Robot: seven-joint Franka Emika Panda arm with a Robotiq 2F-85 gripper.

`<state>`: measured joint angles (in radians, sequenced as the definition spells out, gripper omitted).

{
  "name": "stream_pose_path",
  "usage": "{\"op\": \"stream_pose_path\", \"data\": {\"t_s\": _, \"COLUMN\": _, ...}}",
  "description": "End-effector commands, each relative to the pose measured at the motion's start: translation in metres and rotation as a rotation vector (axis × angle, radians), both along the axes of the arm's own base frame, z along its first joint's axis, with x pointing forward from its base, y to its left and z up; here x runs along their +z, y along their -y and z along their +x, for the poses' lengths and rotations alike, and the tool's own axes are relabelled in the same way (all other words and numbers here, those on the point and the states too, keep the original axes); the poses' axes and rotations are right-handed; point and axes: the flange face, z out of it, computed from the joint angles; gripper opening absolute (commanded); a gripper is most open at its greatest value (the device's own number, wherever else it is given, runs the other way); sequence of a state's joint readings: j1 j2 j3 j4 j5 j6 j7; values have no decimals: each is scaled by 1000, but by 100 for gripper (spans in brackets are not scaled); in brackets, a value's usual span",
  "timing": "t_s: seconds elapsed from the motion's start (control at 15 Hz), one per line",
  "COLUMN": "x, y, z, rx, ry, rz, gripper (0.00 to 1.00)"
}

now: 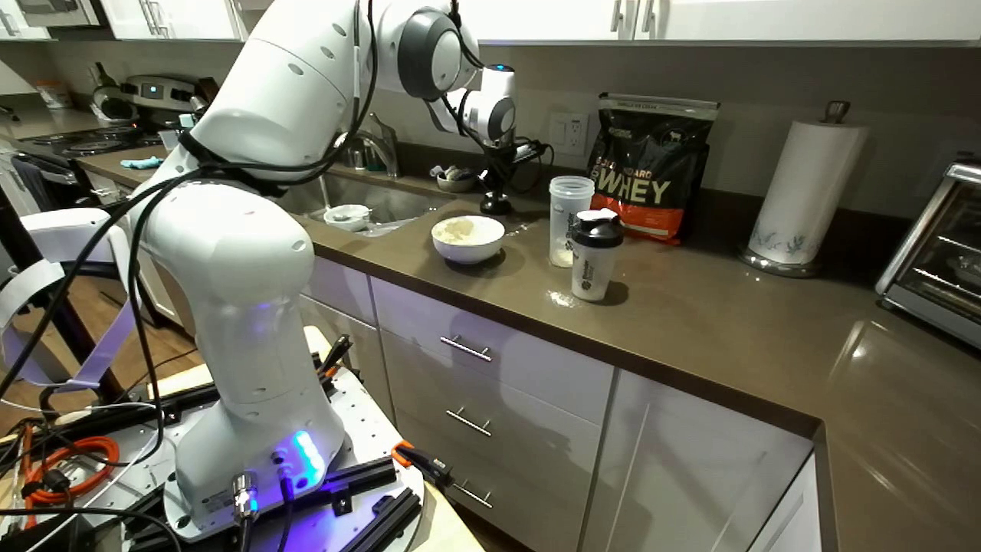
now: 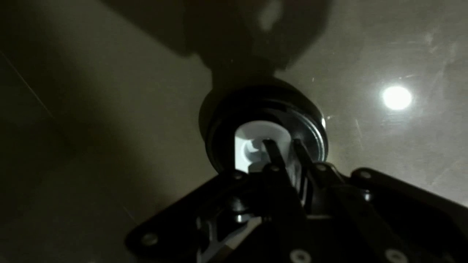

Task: Pick the lid on the counter and put it on the bigger cup

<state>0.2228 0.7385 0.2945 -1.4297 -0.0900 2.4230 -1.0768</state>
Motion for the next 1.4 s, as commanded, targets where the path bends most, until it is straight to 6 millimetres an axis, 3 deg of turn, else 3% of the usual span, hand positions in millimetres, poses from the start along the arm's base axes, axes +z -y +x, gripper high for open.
{"op": "stream_pose_path", "data": {"t_s": 0.0, "x": 0, "y": 22, "z": -9, "rx": 13, "ry": -9, "rz": -38, "gripper": 5}}
{"op": "stream_pose_path", "data": {"t_s": 0.4, "x": 1, "y": 45, "z": -19, "rx": -18, "ry": -5, "rz": -41, "gripper": 5}}
{"op": "stream_pose_path", "data": {"t_s": 1.0, "x": 2, "y": 61, "z": -47, "rx": -33, "ry": 45, "rz": -21, "gripper": 5}}
{"op": "stream_pose_path", "data": {"t_s": 1.33, "x": 14, "y": 72, "z": -60, "rx": -42, "ry": 46, "rz": -33, "gripper": 5}}
